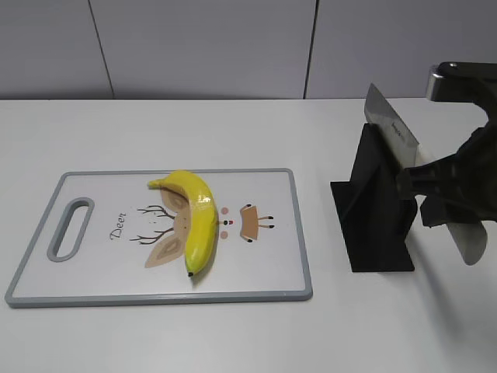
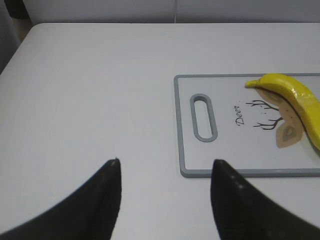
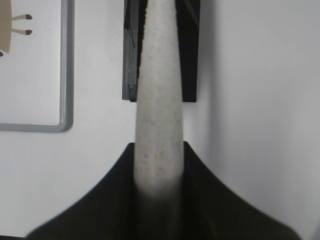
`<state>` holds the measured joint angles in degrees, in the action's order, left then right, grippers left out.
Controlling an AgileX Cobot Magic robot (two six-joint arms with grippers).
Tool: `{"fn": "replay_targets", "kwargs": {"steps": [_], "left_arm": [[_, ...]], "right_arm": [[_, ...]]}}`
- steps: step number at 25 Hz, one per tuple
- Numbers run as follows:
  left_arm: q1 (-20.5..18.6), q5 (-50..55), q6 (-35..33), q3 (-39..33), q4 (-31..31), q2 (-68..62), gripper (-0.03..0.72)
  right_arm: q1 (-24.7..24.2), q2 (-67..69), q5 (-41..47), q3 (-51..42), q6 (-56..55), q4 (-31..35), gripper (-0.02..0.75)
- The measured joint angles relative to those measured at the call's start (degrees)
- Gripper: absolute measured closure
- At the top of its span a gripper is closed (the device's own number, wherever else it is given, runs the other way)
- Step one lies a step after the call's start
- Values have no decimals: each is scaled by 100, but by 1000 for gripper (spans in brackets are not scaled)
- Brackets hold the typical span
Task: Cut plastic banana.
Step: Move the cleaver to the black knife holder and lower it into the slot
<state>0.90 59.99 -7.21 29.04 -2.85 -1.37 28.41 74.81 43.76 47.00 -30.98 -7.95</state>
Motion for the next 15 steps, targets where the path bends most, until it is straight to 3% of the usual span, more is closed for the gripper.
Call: {"fn": "replay_targets", "kwargs": {"steps": [15], "left_arm": [[0,-4,0,0,0,6,176]], "right_arm": [[0,366,-671,-232,-66,43,575]]}}
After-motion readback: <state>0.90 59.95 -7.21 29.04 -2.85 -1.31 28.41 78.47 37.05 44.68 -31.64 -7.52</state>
